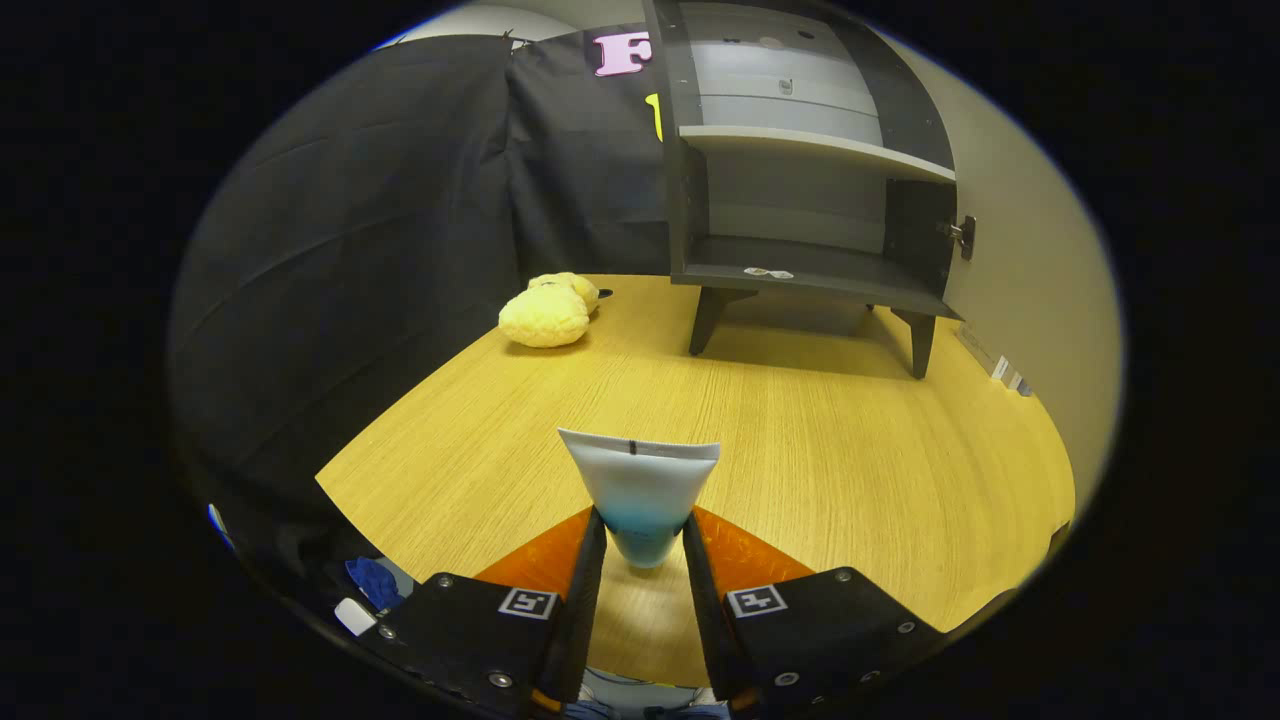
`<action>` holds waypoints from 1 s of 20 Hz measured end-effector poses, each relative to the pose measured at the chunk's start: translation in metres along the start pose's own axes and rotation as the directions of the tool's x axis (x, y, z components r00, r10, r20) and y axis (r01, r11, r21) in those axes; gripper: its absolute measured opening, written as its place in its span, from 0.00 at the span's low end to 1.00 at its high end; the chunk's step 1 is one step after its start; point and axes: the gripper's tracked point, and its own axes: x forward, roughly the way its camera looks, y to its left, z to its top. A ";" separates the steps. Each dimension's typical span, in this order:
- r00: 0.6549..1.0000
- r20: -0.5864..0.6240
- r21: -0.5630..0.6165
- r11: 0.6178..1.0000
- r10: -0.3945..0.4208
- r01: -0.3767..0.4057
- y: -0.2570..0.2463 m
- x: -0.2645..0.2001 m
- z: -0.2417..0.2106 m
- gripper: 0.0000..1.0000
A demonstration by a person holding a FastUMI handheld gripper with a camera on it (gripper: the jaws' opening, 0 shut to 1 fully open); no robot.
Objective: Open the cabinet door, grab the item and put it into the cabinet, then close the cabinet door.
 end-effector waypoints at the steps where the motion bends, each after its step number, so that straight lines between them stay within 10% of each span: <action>1: 1.000 0.009 0.003 1.000 -0.002 0.002 -0.004 -0.003 0.009 0.48; 20: 0.981 0.189 -0.008 0.999 -0.049 0.052 -0.073 -0.025 0.180 0.48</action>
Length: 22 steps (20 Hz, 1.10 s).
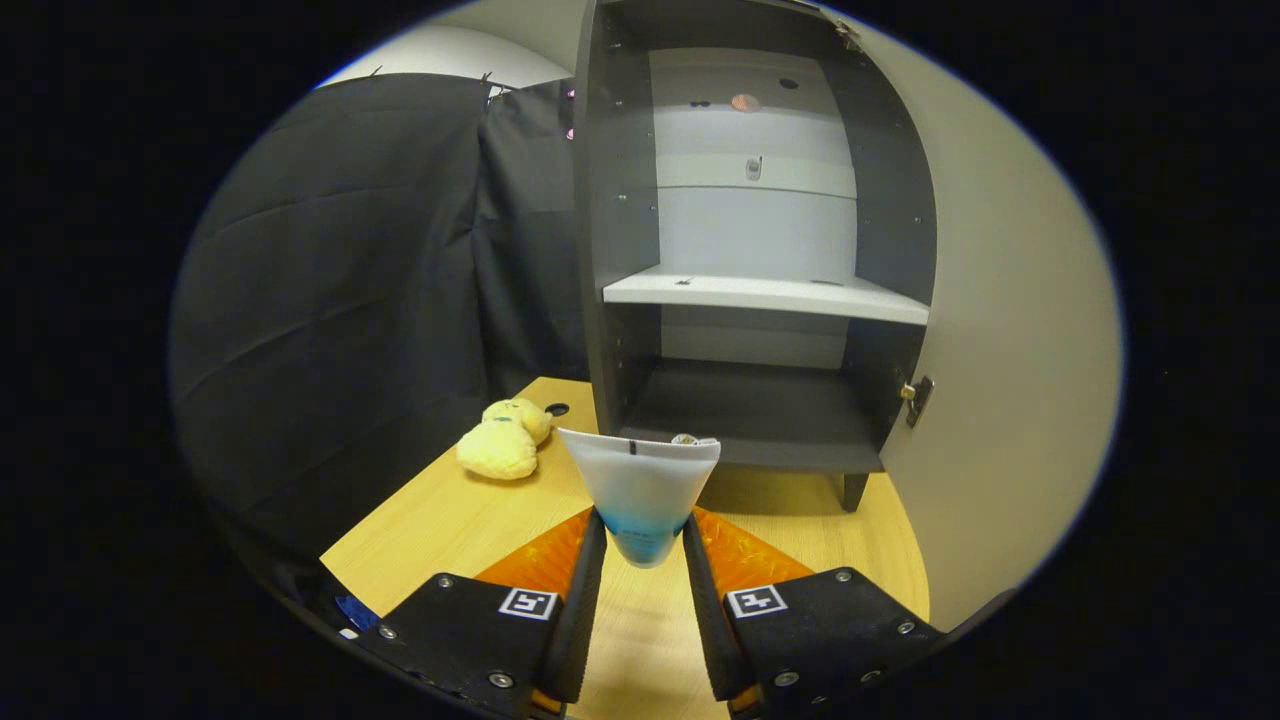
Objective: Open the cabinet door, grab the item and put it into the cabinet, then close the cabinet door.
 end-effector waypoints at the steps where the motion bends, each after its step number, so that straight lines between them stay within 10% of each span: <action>1: 1.000 0.011 0.002 1.000 -0.003 0.003 -0.003 0.002 0.010 0.48; 22: 0.986 0.147 0.012 0.997 -0.079 0.078 -0.063 0.081 0.200 0.47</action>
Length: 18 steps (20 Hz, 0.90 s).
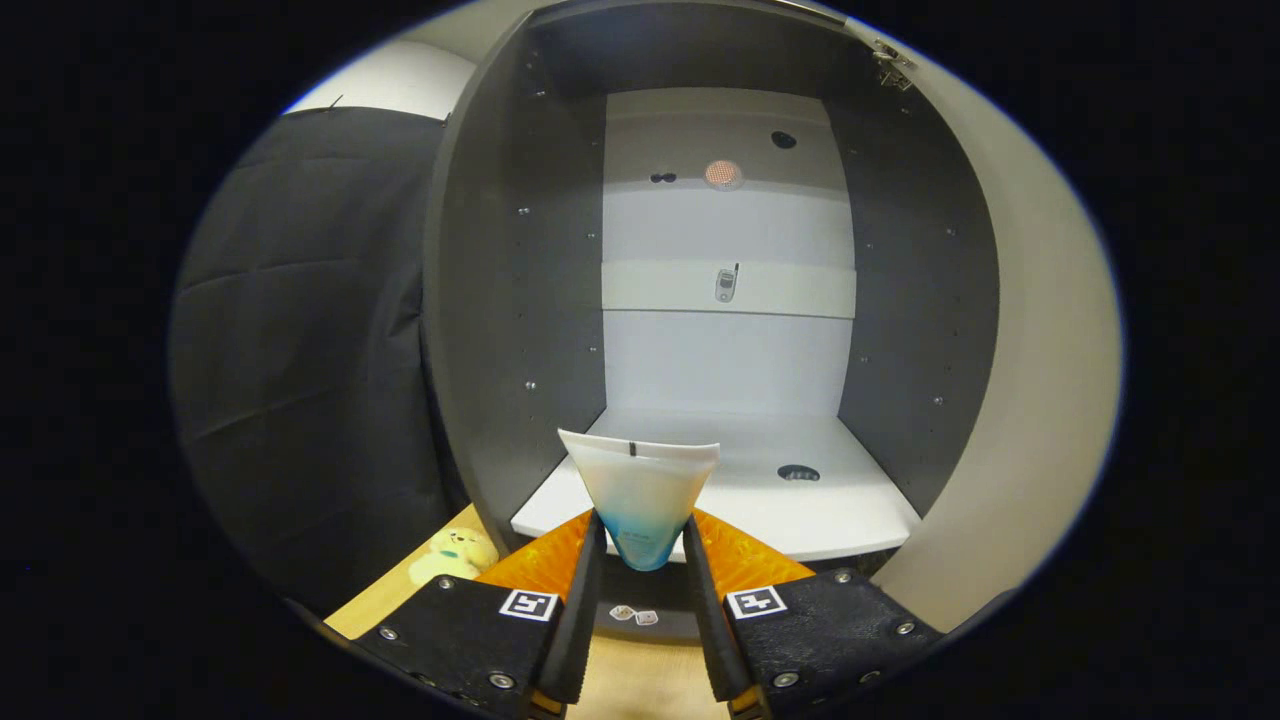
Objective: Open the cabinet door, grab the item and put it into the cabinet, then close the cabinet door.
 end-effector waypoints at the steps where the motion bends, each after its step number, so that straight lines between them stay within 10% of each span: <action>1: 1.000 -0.006 0.000 1.000 -0.001 0.001 -0.001 0.008 0.003 0.47; 18: 0.983 -0.176 0.080 0.994 -0.053 0.068 -0.019 0.084 -0.002 0.51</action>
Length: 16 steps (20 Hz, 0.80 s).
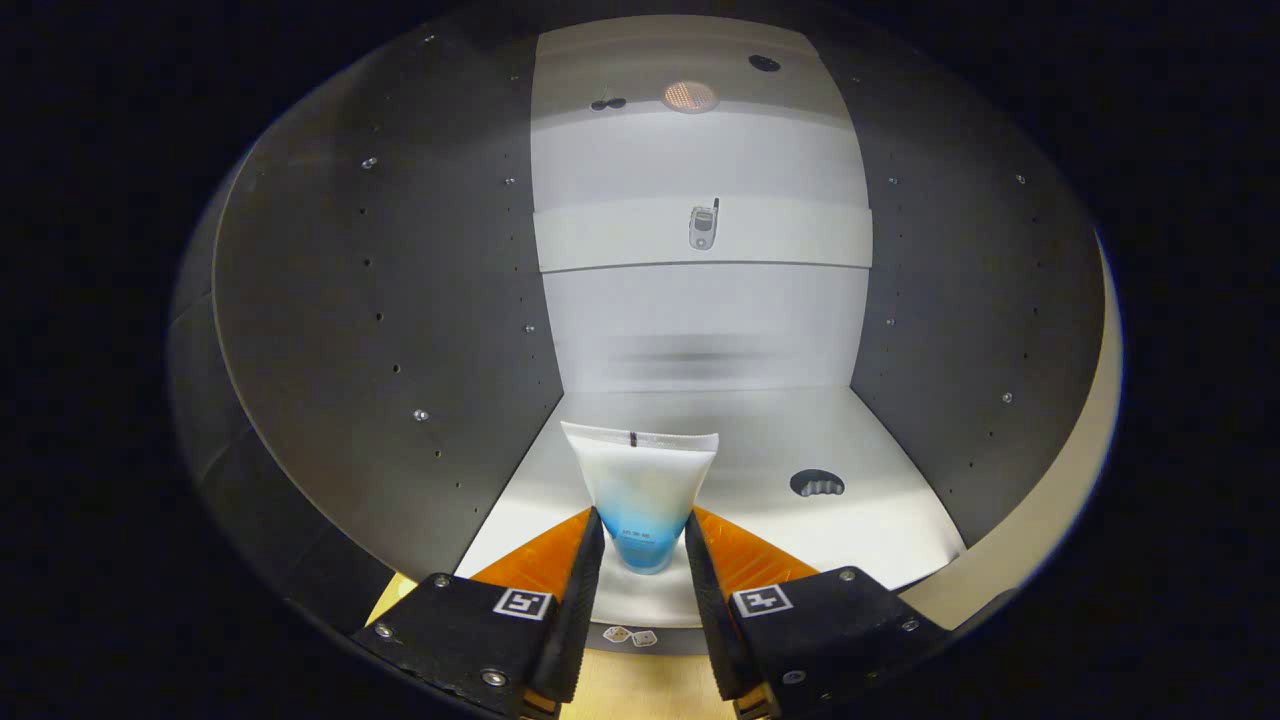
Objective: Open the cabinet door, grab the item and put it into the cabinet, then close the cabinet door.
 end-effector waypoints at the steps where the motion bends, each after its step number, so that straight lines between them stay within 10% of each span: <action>1: 1.000 -0.001 0.004 1.000 0.001 -0.001 0.000 0.000 0.001 0.52; 9: 0.997 0.074 -0.022 1.000 0.006 -0.004 -0.003 -0.035 0.013 0.93; 16: 0.973 0.228 -0.041 0.999 0.030 -0.021 -0.004 -0.117 0.025 0.94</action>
